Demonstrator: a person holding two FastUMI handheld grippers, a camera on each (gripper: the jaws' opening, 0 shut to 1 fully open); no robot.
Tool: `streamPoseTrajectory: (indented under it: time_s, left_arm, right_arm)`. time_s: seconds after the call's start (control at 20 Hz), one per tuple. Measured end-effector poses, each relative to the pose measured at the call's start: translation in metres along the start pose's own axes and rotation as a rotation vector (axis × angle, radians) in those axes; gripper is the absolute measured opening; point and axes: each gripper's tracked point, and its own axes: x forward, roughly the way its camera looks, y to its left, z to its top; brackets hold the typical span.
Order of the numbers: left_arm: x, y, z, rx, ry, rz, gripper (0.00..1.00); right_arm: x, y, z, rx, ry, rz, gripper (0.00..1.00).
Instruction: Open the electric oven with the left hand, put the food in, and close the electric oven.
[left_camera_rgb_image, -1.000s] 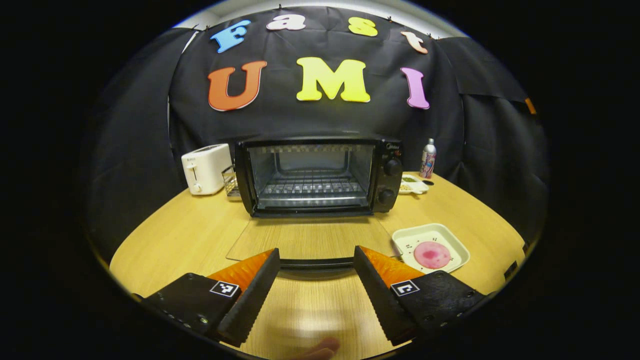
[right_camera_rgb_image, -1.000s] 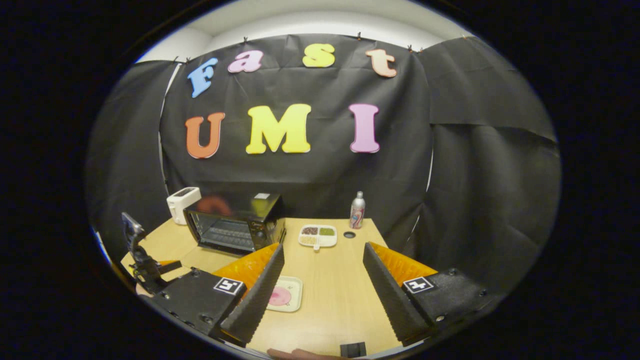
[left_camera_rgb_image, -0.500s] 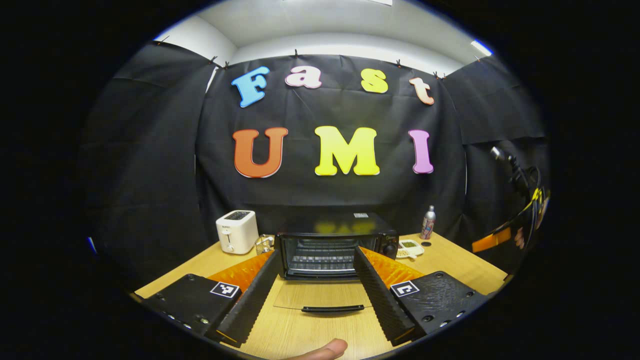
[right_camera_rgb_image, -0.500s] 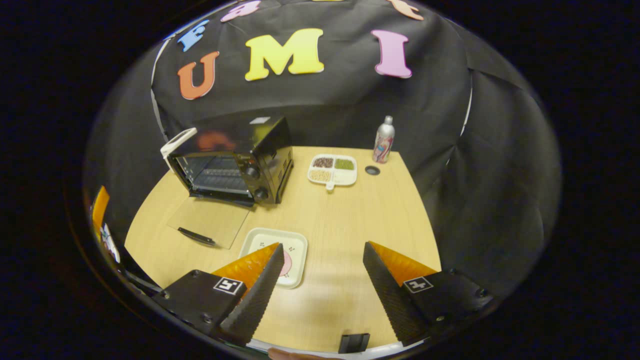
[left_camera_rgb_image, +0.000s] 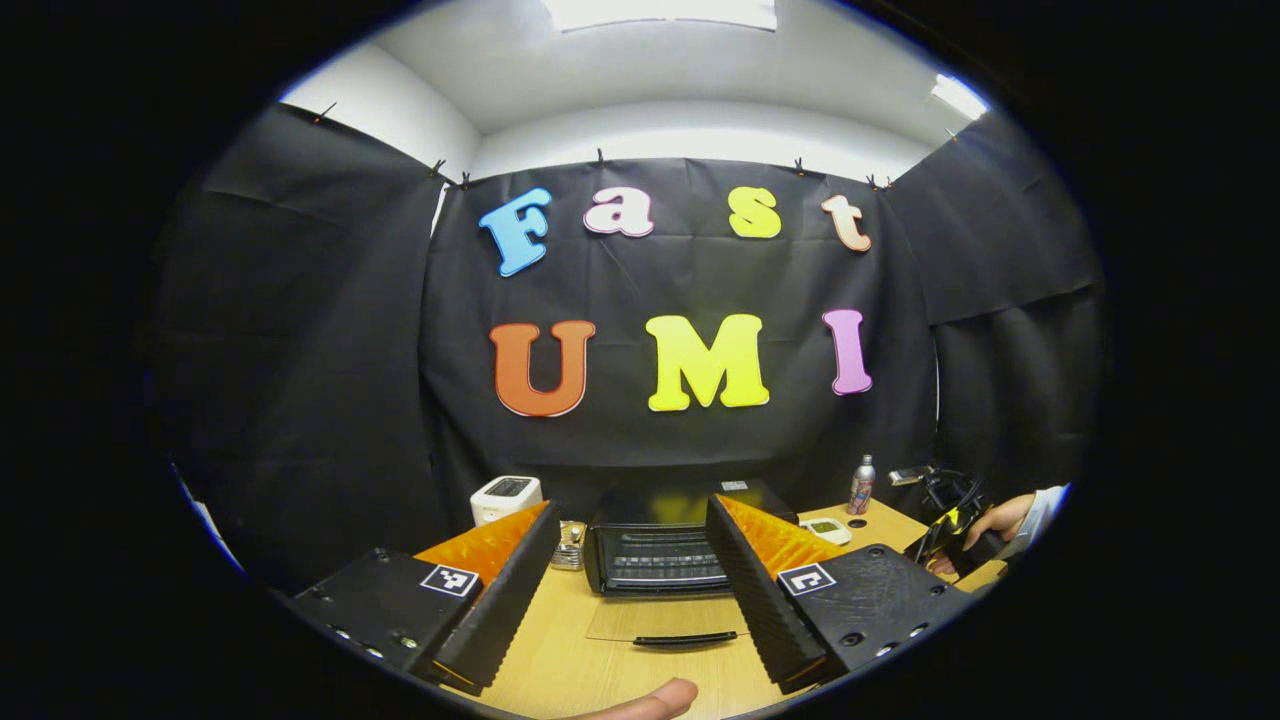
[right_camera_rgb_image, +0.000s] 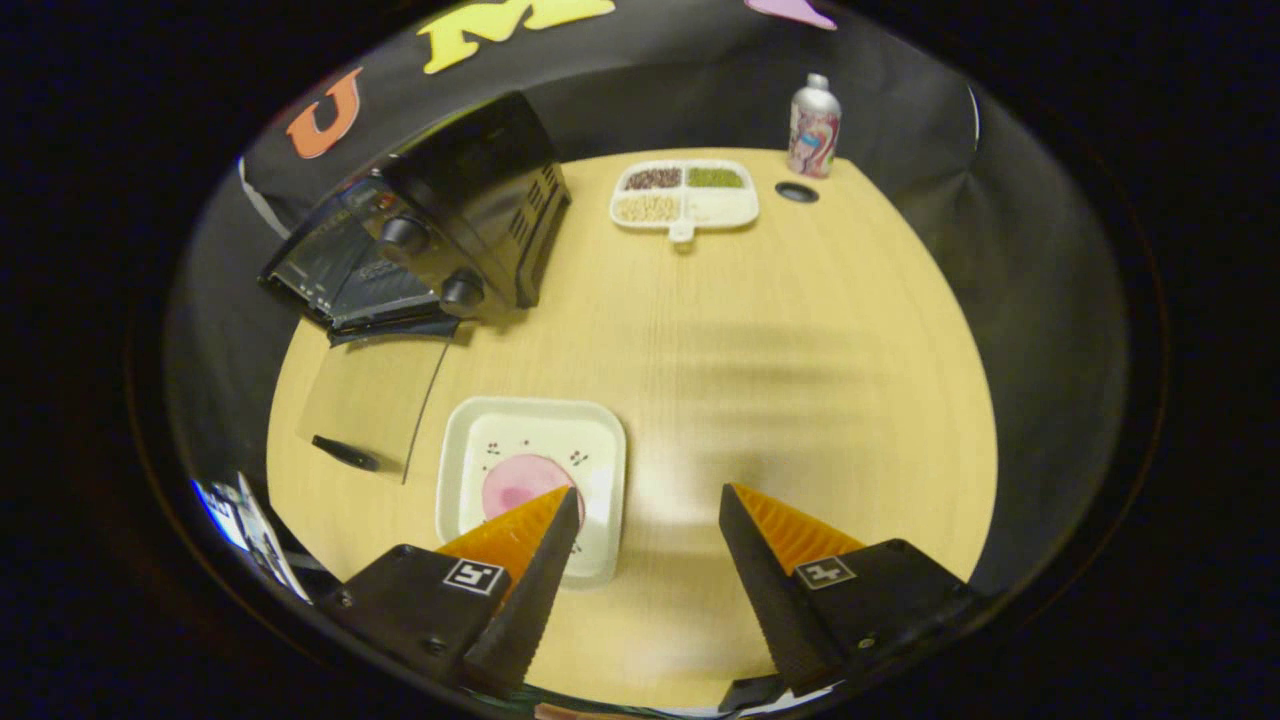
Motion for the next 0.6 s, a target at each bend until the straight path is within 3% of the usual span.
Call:
streamPoseTrajectory:
  time_s: [0.15,0.2,0.25,0.3,0.35,0.4,0.45,0.5,0.55,0.6]
  left_arm:
    - [-0.004,-0.004,0.001,-0.01,0.0,-0.005,0.93]
    - [-0.004,-0.002,0.0,-0.013,0.003,-0.001,0.93]
    - [-0.002,-0.001,-0.003,-0.014,0.009,0.003,0.93]
    - [-0.002,0.0,-0.005,-0.012,0.014,0.01,0.93]
    - [-0.001,0.001,-0.008,-0.009,0.022,0.017,0.93]
    - [0.001,0.001,-0.012,-0.003,0.032,0.023,0.93]
    - [0.003,0.001,-0.016,0.004,0.043,0.028,0.93]
    - [0.005,0.001,-0.018,0.012,0.05,0.033,0.93]
    - [0.007,0.001,-0.022,0.019,0.061,0.04,0.93]
    - [0.009,0.002,-0.024,0.021,0.069,0.047,0.93]
  right_arm:
    - [0.023,0.008,-0.005,0.025,0.074,0.049,0.73]
    - [0.027,0.011,-0.005,0.023,0.088,0.067,0.63]
    - [0.03,0.014,-0.004,0.029,0.103,0.084,0.63]
    - [0.034,0.015,-0.004,0.037,0.124,0.094,0.44]
    - [0.036,0.019,-0.007,0.038,0.153,0.106,0.39]
    - [0.038,0.021,-0.011,0.043,0.186,0.114,0.24]
    - [0.042,0.019,-0.012,0.033,0.198,0.122,0.18]
    - [0.038,0.018,-0.015,0.044,0.227,0.141,0.05]
    - [0.042,0.019,-0.01,0.049,0.233,0.159,0.0]
    - [0.042,0.021,-0.009,0.037,0.234,0.192,0.01]
